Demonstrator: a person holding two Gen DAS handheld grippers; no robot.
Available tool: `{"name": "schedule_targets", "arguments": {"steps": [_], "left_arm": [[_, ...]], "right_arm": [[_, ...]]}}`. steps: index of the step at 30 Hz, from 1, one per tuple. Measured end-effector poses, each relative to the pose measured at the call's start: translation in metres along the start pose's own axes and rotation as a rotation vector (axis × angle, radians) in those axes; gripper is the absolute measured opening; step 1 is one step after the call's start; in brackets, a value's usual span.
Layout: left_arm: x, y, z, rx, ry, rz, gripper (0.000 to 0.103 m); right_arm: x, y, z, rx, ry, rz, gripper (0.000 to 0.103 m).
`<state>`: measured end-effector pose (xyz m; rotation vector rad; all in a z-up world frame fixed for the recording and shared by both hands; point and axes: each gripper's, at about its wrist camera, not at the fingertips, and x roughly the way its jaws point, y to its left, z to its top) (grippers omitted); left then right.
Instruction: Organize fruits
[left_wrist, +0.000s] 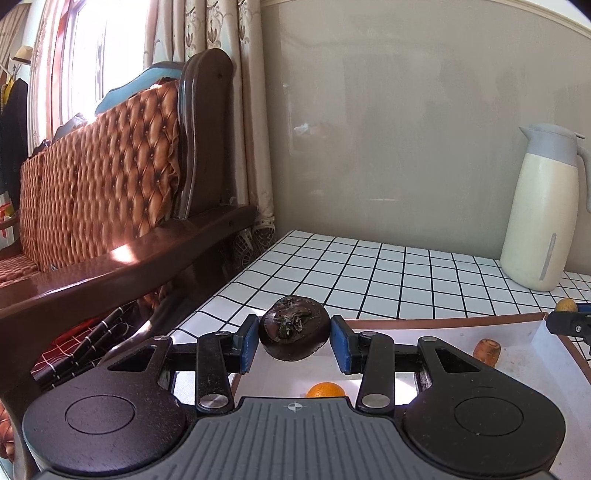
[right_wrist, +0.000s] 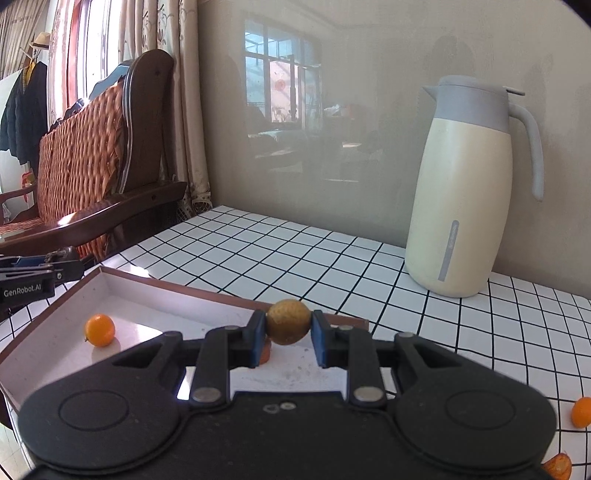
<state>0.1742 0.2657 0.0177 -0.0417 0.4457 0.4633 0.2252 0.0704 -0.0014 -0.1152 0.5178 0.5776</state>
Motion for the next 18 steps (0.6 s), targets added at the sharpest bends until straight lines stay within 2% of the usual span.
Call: {"name": "schedule_targets", "arguments": {"steps": [5, 6, 7, 8, 9, 10, 18], "left_arm": [[0.013, -0.006, 0.001, 0.015, 0.034, -0.016, 0.042], [0.016, -0.008, 0.0, 0.029, 0.055, -0.019, 0.043], [0.018, -0.01, -0.002, 0.038, 0.063, -0.022, 0.061], [0.016, -0.011, -0.004, 0.037, 0.046, -0.013, 0.082], [0.012, -0.013, -0.005, 0.039, 0.011, 0.01, 0.102], [0.01, -0.013, -0.005, 0.055, -0.011, 0.014, 0.103], [0.007, 0.002, -0.003, 0.016, -0.016, 0.007, 0.103]], "right_arm": [[0.012, -0.002, 0.0, 0.0, 0.04, 0.018, 0.019], [0.015, -0.002, 0.0, -0.012, 0.057, 0.026, 0.028], [0.019, 0.0, 0.001, -0.03, 0.076, 0.008, 0.038], [0.019, 0.0, 0.0, -0.041, 0.068, -0.026, 0.075], [0.015, 0.0, -0.001, -0.039, 0.024, -0.056, 0.097], [0.01, -0.002, -0.001, -0.029, -0.021, -0.05, 0.096], [0.008, -0.001, 0.0, -0.018, -0.03, -0.039, 0.096]]}}
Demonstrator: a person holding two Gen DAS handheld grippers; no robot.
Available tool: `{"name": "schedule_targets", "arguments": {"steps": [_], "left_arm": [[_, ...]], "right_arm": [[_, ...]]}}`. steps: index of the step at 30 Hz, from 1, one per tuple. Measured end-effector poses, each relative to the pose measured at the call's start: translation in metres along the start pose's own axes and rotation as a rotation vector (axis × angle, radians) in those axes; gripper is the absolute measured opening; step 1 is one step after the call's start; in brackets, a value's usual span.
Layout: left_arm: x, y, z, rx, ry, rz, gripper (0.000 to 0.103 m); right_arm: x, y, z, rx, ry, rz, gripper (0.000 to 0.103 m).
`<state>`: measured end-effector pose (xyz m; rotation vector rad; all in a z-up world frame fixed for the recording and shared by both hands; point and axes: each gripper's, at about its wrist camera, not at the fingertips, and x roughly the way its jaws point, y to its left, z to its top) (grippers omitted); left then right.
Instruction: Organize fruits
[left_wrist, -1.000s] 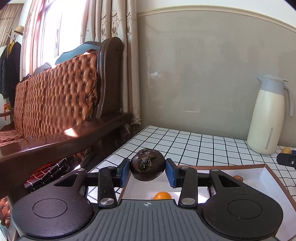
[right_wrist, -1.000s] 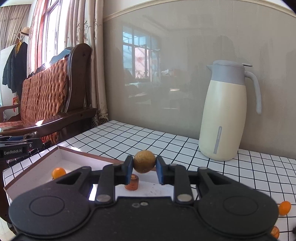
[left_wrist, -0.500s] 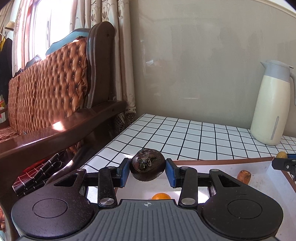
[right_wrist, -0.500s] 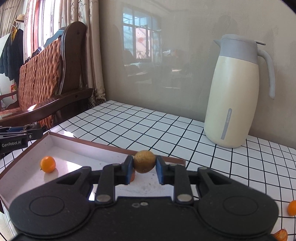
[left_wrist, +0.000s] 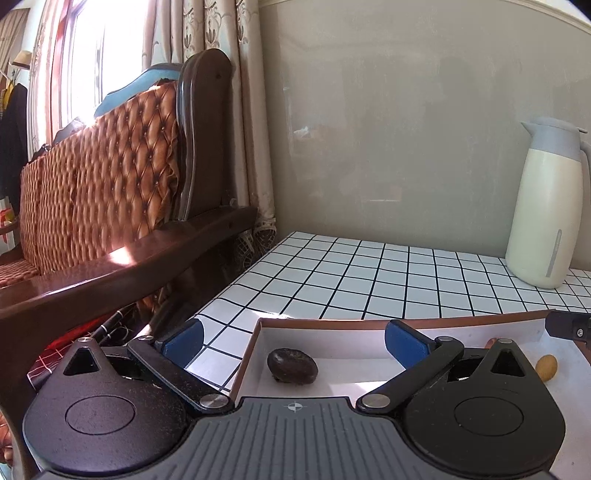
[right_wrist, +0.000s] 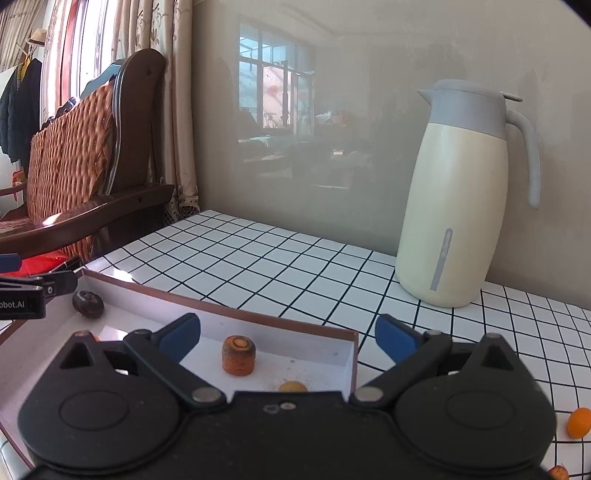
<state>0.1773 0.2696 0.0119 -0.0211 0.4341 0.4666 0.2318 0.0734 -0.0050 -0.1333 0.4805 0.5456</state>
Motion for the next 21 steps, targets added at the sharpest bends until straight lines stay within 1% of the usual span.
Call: {"name": "schedule_targets", "arguments": {"steps": [5, 12, 15, 18, 21], "left_arm": [[-0.002, -0.002, -0.001, 0.023, 0.003, 0.001, 0.103], [-0.007, -0.002, -0.002, 0.007, 0.01, -0.001, 0.103], [-0.014, -0.001, -0.001, -0.025, 0.001, 0.004, 0.103], [-0.024, 0.002, 0.001, -0.064, -0.011, -0.015, 0.103], [-0.039, 0.003, 0.001, -0.066, -0.036, -0.025, 0.103]], "right_arm": [[0.002, 0.002, 0.0, -0.004, 0.006, -0.001, 0.096], [-0.004, 0.001, -0.001, -0.005, 0.001, -0.006, 0.096], [-0.01, -0.001, -0.001, -0.001, -0.009, -0.016, 0.097], [-0.02, -0.005, -0.001, 0.01, -0.026, -0.03, 0.097], [-0.031, -0.01, -0.001, 0.032, -0.027, -0.026, 0.097]]}}
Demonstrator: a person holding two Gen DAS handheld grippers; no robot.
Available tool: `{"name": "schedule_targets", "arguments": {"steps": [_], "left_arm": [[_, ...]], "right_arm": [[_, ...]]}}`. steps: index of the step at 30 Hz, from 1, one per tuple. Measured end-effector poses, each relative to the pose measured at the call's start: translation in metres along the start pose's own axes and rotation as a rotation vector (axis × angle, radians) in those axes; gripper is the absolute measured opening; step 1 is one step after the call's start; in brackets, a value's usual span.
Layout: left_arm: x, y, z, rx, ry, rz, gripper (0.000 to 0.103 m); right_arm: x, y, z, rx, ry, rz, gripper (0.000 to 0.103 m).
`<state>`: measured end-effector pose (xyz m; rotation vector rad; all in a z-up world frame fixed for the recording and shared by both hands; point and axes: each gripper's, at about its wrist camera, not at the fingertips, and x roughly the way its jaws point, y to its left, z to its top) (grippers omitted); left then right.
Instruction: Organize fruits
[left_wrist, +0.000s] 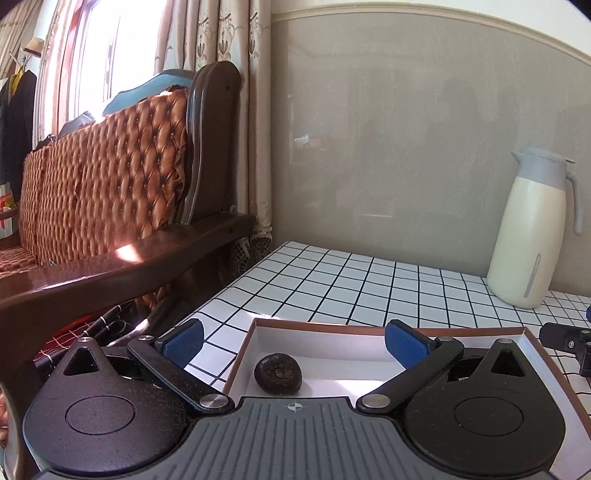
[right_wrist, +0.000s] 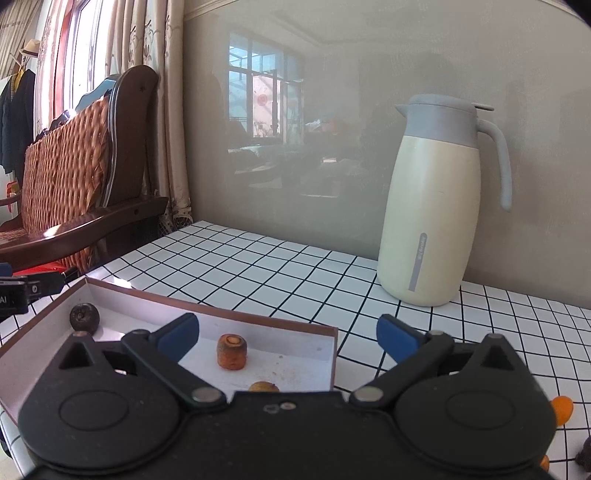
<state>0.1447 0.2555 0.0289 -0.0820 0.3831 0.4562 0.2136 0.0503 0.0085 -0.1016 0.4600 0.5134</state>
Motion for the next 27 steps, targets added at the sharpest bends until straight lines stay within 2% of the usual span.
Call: {"name": "schedule_targets", "arguments": {"steps": [5, 12, 19, 27], "left_arm": [[-0.023, -0.007, -0.001, 0.006, -0.038, 0.007, 0.103], [-0.06, -0.02, -0.016, 0.012, -0.068, -0.027, 0.103], [-0.095, -0.028, -0.037, -0.003, -0.079, -0.035, 0.103], [-0.12, -0.049, -0.049, 0.033, -0.074, -0.092, 0.103]], "right_arm": [[-0.031, -0.006, -0.003, -0.002, -0.032, -0.004, 0.097], [-0.069, -0.014, -0.011, -0.014, -0.074, -0.026, 0.097], [-0.094, -0.021, -0.024, -0.023, -0.082, -0.046, 0.097], [-0.12, -0.035, -0.042, -0.01, -0.072, -0.089, 0.097]]}}
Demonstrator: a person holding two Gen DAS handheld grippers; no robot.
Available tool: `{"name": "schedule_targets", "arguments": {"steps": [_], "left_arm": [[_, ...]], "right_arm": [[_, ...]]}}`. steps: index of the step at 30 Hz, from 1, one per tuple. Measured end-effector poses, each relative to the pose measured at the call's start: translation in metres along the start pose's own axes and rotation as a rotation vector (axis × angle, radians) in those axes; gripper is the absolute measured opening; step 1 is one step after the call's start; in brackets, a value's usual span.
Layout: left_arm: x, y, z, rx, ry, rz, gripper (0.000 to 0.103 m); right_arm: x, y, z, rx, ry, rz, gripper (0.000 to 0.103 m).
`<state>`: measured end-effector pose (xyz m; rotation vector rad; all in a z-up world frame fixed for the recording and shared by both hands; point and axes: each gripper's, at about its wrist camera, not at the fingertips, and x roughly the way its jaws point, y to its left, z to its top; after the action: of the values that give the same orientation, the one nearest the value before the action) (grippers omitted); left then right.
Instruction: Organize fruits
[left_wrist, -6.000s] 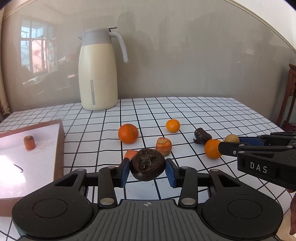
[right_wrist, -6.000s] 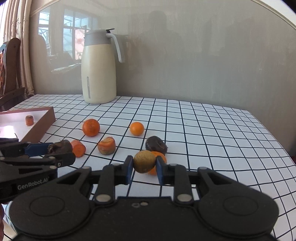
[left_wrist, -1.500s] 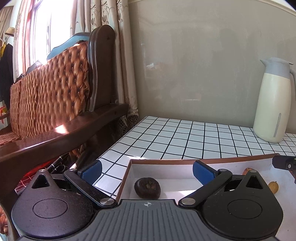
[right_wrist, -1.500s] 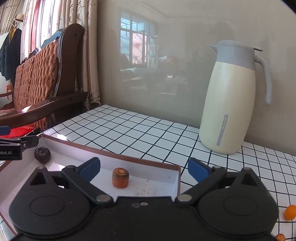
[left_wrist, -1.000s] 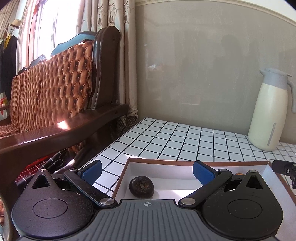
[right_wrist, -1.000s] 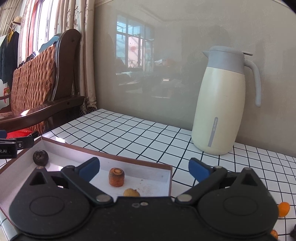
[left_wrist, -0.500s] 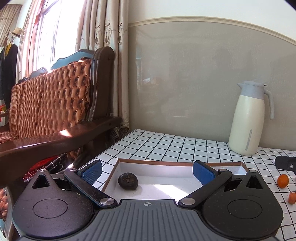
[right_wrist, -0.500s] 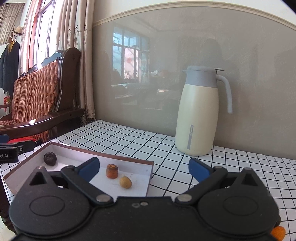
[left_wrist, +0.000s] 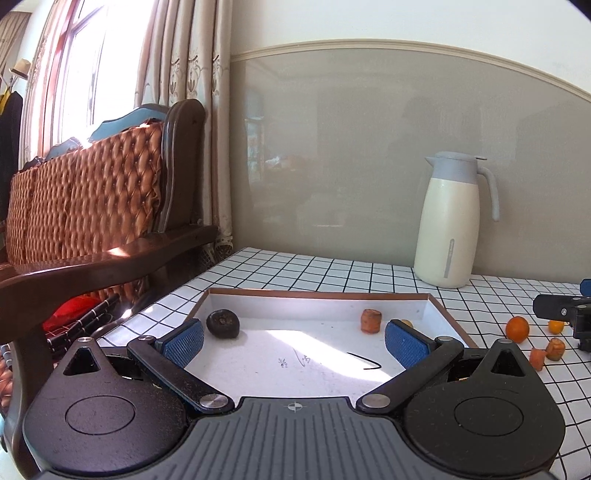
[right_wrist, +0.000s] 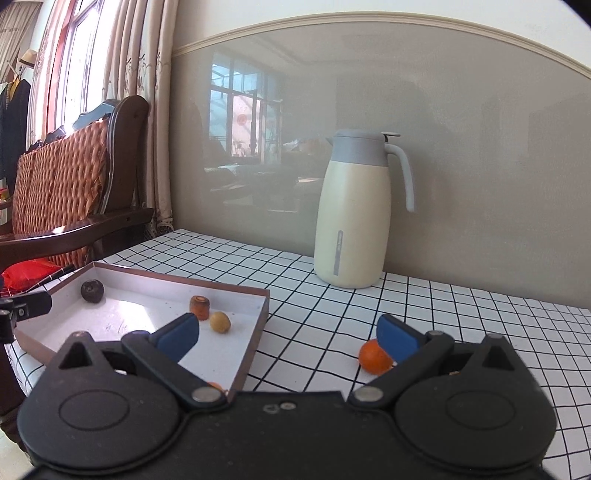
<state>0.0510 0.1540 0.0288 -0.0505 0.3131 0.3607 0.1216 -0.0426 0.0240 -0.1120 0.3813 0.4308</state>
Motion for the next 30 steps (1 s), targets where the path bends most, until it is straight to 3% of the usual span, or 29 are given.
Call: {"name": "schedule_targets", "arguments": {"steps": [13, 30], "left_arm": [[-0.016, -0.038, -0.007, 0.028, 0.014, -0.073, 0.103], [-0.025, -0.08, -0.007, 0.078, -0.043, -0.138, 0.103]], "right_arm": [[-0.037, -0.029, -0.016, 0.022, -0.014, -0.03, 0.097], [-0.061, -0.068, -0.031, 0.033, -0.004, -0.103, 0.097]]}}
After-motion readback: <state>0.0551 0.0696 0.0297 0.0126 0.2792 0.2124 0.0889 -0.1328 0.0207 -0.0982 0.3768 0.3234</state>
